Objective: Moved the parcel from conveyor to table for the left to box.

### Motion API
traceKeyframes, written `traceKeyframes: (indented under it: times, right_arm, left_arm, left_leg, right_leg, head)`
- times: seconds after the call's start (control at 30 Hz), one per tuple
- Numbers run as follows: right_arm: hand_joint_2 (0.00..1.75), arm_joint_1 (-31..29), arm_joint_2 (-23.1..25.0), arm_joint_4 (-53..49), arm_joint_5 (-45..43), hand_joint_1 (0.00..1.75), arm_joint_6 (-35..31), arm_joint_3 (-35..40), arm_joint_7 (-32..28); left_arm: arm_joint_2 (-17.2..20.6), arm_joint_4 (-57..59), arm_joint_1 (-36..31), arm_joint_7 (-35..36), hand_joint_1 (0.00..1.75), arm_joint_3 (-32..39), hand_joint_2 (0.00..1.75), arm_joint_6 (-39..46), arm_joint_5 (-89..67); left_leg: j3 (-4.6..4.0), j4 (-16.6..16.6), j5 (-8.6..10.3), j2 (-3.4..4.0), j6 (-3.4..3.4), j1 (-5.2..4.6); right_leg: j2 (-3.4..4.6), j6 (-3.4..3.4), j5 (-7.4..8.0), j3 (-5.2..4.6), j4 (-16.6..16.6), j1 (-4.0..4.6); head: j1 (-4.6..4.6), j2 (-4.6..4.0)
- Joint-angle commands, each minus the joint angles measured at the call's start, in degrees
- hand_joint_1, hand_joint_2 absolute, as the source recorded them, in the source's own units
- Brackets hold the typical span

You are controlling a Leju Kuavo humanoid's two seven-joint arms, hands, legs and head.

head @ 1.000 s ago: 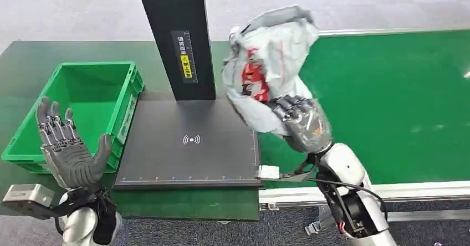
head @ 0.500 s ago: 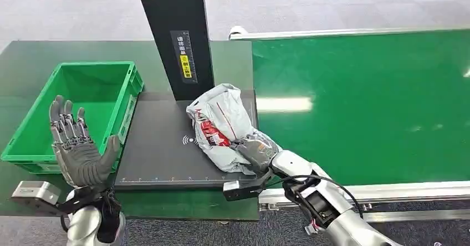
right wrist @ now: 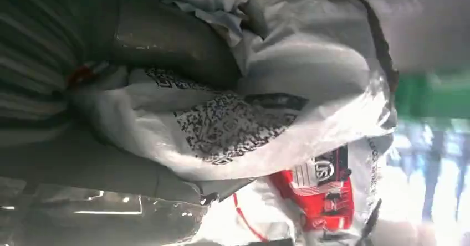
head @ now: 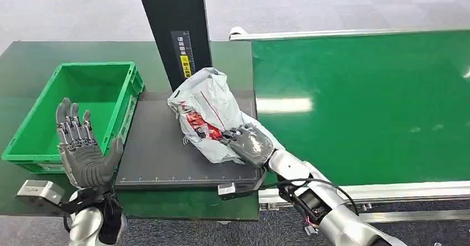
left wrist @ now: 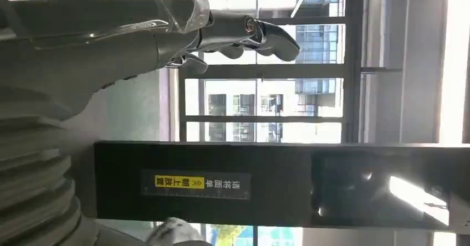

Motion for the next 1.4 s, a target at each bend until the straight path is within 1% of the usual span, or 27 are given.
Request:
traceKeyframes:
  times: [0.03, 0.1, 0.13, 0.17, 0.23, 0.27, 0.33, 0.53, 0.6, 0.63, 0.67, 0.7, 0.73, 0.77, 0.8, 0.83, 0.87, 0.93, 0.97, 1.0, 1.07, 1.17, 1.2, 1.27, 1.3, 1.33, 1.4]
  right_arm:
    - [1.75, -0.6, 0.9, 3.1, -2.1, 0.00, 1.0, -1.3, 0.0]
    - [1.75, -0.7, 0.9, 3.5, -2.1, 0.00, 1.3, -1.4, 0.0]
    - [1.75, -1.5, 1.5, 6.5, -2.9, 0.00, 4.3, -2.1, 0.9]
    - [1.75, -2.0, 1.9, 8.2, -2.8, 0.00, 6.0, -1.9, 0.8]
    - [1.75, -1.8, 1.9, 9.1, -3.1, 0.00, 6.4, -2.3, 1.2]
    - [1.75, -1.9, 2.3, 10.0, -3.8, 0.00, 8.0, -2.7, 1.3]
    - [1.75, -1.4, 2.6, 10.5, -5.4, 0.00, 9.6, -3.5, -0.3]
    - [1.75, -1.4, 2.6, 10.5, -5.4, 0.00, 9.6, -3.5, -0.3]
    - [1.75, -0.4, 2.4, 8.6, -6.6, 0.00, 7.7, -4.5, -2.3]
    - [1.75, 0.2, 2.5, 7.4, -8.6, 0.00, 6.9, -5.7, -4.0]
    - [1.75, 1.0, 2.6, 5.5, -11.6, 0.00, 8.1, -7.3, -6.1]
    - [1.75, 2.4, 2.9, 3.2, -17.5, 0.00, 11.7, -10.1, -9.0]
    - [1.75, 4.3, 3.2, -0.4, -27.3, 0.00, 19.5, -14.3, -12.6]
    - [1.75, 6.0, 2.9, -3.9, -35.4, 0.00, 27.5, -17.6, -14.2]
    - [1.75, 8.4, 3.5, -7.0, -49.2, 0.00, 40.4, -22.4, -15.5]
    - [1.75, 10.4, 2.4, -10.8, -56.7, 0.00, 47.5, -24.1, -15.5]
    - [1.75, 12.3, 1.8, -13.7, -63.2, 0.00, 52.6, -26.0, -15.5]
    - [1.75, 14.3, 1.0, -17.8, -66.3, 0.00, 53.9, -26.9, -15.5]
    - [1.75, 15.5, 1.3, -19.7, -72.4, 0.00, 57.8, -28.6, -14.3]
    - [1.75, 16.3, 1.5, -21.3, -75.0, 0.00, 58.3, -29.8, -13.8]
    - [1.75, 17.2, 1.1, -23.5, -77.3, 0.00, 58.2, -30.9, -13.2]
    - [1.75, 17.6, 0.6, -24.7, -78.0, 0.00, 57.9, -31.5, -13.0]
    - [1.75, 18.7, 0.2, -26.3, -78.4, 0.00, 56.9, -32.7, -13.5]
    - [1.75, 21.9, 0.1, -30.4, -77.7, 0.00, 54.8, -35.4, -14.1]
    - [1.75, 23.7, 0.5, -32.5, -76.8, 0.00, 54.0, -37.0, -14.2]
    - [1.75, 24.4, 0.9, -33.4, -75.2, 0.00, 52.7, -38.0, -14.5]
    - [1.75, 24.8, 1.4, -34.2, -74.6, 0.00, 52.6, -38.8, -14.4]
  left_arm:
    - [0.1, 5.5, -2.5, 0.1, 0.00, 0.4, 1.75, -0.3, 0.1]
    - [0.1, 5.5, -2.4, 0.1, 0.00, 0.3, 1.75, -0.3, 0.1]
    - [0.2, 5.7, -2.5, 0.1, 0.00, 0.2, 1.75, -0.7, 0.1]
    - [0.2, 5.8, -2.5, 0.1, 0.00, 0.1, 1.75, -0.7, 0.1]
    - [0.2, 6.2, -2.8, 0.1, 0.00, 0.0, 1.75, -0.8, 0.1]
    - [0.2, 6.4, -3.0, 0.1, 0.00, 0.0, 1.75, -0.9, 0.1]
    - [0.2, 7.0, -3.5, 0.1, 0.00, -0.2, 1.75, -1.4, 0.2]
    - [0.2, 7.0, -3.5, 0.1, 0.00, -0.2, 1.75, -1.4, 0.2]
    - [0.2, 7.8, -4.1, 0.1, 0.00, -0.5, 1.75, -1.9, 0.3]
    - [0.2, 8.1, -4.3, 0.1, 0.00, -0.7, 1.75, -2.2, 0.2]
    - [0.4, 8.6, -4.4, 0.1, 0.00, -1.3, 1.75, -2.4, -0.1]
    - [1.0, 9.5, -4.6, 0.1, 0.00, -2.4, 1.75, -2.7, -0.8]
    - [1.6, 10.4, -4.8, 0.1, 0.00, -3.6, 1.75, -2.5, -1.8]
    - [1.8, 10.9, -4.9, 0.1, 0.00, -4.2, 1.75, -2.0, -2.1]
    - [2.6, 12.5, -5.2, 0.1, 0.00, -5.3, 1.75, -2.0, -2.8]
    - [3.1, 13.8, -5.7, 0.1, 0.00, -6.0, 1.75, -2.2, -3.1]
    - [3.9, 15.6, -6.6, 0.1, 0.00, -7.1, 1.75, -3.1, -3.9]
    - [4.6, 18.2, -7.7, 0.1, 0.00, -8.7, 1.75, -3.9, -5.9]
    - [5.4, 20.9, -8.6, 0.6, 0.00, -10.2, 1.75, -6.7, -7.0]
    - [5.6, 23.3, -9.6, 2.0, 0.00, -11.3, 1.75, -8.9, -7.9]
    - [5.4, 26.6, -10.9, 2.0, 0.00, -11.8, 1.75, -10.4, -9.4]
    - [5.2, 28.7, -11.6, 1.5, 0.00, -11.8, 1.75, -11.4, -9.9]
    - [5.0, 30.5, -12.3, 1.9, 0.00, -11.8, 1.75, -12.3, -10.8]
    - [4.6, 34.5, -14.4, 2.0, 0.00, -12.0, 1.75, -13.2, -13.1]
    - [4.4, 37.1, -16.0, 1.7, 0.00, -13.0, 1.75, -12.3, -16.3]
    - [4.2, 38.7, -17.3, 1.8, 0.00, -13.8, 1.75, -10.6, -19.3]
    - [3.5, 40.1, -18.5, 1.8, 0.00, -13.9, 1.75, -9.9, -20.7]
  left_leg:
    - [0.08, -0.1, 0.05, -0.05, 0.04, 0.00]
    - [0.06, -0.2, 0.07, -0.02, 0.03, -0.01]
    - [0.02, -0.1, 0.05, -0.05, 0.02, -0.03]
    - [0.00, -0.1, 0.09, -0.06, 0.03, -0.02]
    - [0.00, -0.1, 0.08, -0.03, 0.02, -0.02]
    - [-0.01, -0.1, 0.05, -0.04, 0.02, -0.02]
    - [-0.02, -0.1, 0.05, -0.06, 0.01, -0.01]
    - [0.03, -0.1, 0.04, -0.02, 0.02, -0.02]
    - [0.03, -0.1, 0.05, -0.04, 0.02, -0.02]
    - [0.00, -0.1, 0.05, -0.06, 0.02, -0.01]
    - [-0.04, -0.1, 0.03, -0.06, 0.01, -0.01]
    - [-0.05, -0.1, 0.07, -0.10, 0.02, -0.01]
    - [-0.05, -0.1, 0.04, -0.11, 0.01, 0.00]
    - [-0.04, -0.1, 0.06, -0.10, 0.01, -0.01]
    - [-0.04, -0.1, 0.08, -0.12, 0.01, 0.00]
    - [-0.06, -0.1, 0.05, -0.16, 0.00, -0.02]
    - [-0.02, -0.2, 0.11, -0.29, 0.01, -0.01]
    - [-0.05, -0.2, 0.09, -0.36, 0.01, -0.02]
    - [-0.07, -0.1, 0.07, -0.33, 0.01, -0.03]
    - [-0.06, -0.2, 0.10, -0.39, 0.02, -0.02]
    - [-0.04, -0.2, 0.14, -0.44, 0.02, -0.02]
    - [-0.09, -0.2, 0.12, -0.35, 0.03, -0.03]
    - [-0.10, -0.1, 0.07, -0.22, 0.02, -0.04]
    - [-0.11, -0.1, 0.08, -0.26, 0.02, -0.04]
    - [-0.08, -0.2, 0.14, -0.42, 0.02, -0.01]
    - [-0.05, -0.3, 0.18, -0.53, 0.02, 0.00]
    - [-0.03, -0.3, 0.20, -0.68, 0.02, 0.01]
  right_leg:
    - [-0.03, -0.02, 0.05, 0.11, -0.2, 0.01]
    - [-0.01, -0.02, 0.08, 0.07, -0.2, 0.00]
    - [-0.04, -0.01, 0.04, 0.02, -0.1, -0.02]
    - [-0.04, -0.02, 0.08, 0.02, -0.1, 0.00]
    - [-0.02, -0.03, 0.08, 0.01, -0.1, 0.00]
    - [-0.03, -0.03, 0.05, -0.01, -0.1, -0.01]
    - [-0.05, -0.02, 0.04, -0.01, -0.1, 0.00]
    - [0.00, -0.03, 0.05, 0.02, -0.1, -0.01]
    - [-0.03, -0.03, 0.05, 0.03, -0.1, -0.01]
    - [-0.04, -0.02, 0.05, 0.01, -0.1, 0.00]
    - [-0.05, -0.02, 0.02, -0.05, -0.1, -0.01]
    - [-0.09, -0.03, 0.05, -0.04, -0.1, 0.00]
    - [-0.09, -0.03, 0.02, -0.04, -0.1, 0.00]
    - [-0.08, -0.03, 0.04, -0.03, -0.1, 0.00]
    - [-0.11, -0.04, 0.05, -0.02, -0.1, 0.01]
    - [-0.15, -0.03, 0.00, -0.04, -0.1, -0.02]
    - [-0.28, -0.04, 0.02, 0.04, -0.2, 0.00]
    - [-0.33, -0.03, -0.01, 0.03, -0.2, -0.01]
    - [-0.30, -0.02, -0.03, -0.01, -0.1, -0.02]
    - [-0.34, -0.03, 0.00, 0.03, -0.2, -0.01]
    - [-0.40, -0.04, 0.01, 0.05, -0.2, -0.01]
    - [-0.30, -0.02, 0.03, -0.01, -0.2, -0.02]
    - [-0.21, -0.01, 0.01, -0.06, -0.1, -0.04]
    - [-0.27, -0.02, 0.00, -0.05, -0.1, -0.03]
    - [-0.42, -0.04, 0.01, 0.04, -0.2, 0.00]
    - [-0.52, -0.05, 0.02, 0.11, -0.3, 0.01]
    - [-0.65, -0.05, 0.01, 0.16, -0.4, 0.02]
  head:
    - [0.00, -0.02]
    - [0.00, 0.00]
    - [0.02, -0.02]
    - [0.02, 0.00]
    - [0.02, -0.02]
    - [0.00, 0.00]
    - [0.00, -0.02]
    - [0.02, 0.00]
    - [0.00, -0.02]
    - [0.04, -0.02]
    - [0.00, -0.02]
    - [0.02, 0.00]
    - [0.02, -0.02]
    - [0.02, 0.00]
    - [0.00, -0.02]
    - [0.02, -0.02]
    - [0.00, -0.02]
    - [0.02, -0.02]
    - [0.00, 0.00]
    - [0.04, -0.02]
    - [0.02, -0.02]
    - [0.00, -0.02]
    - [0.02, -0.02]
    - [0.02, 0.00]
    - [0.02, -0.02]
    - [0.02, -0.02]
    - [0.02, -0.02]
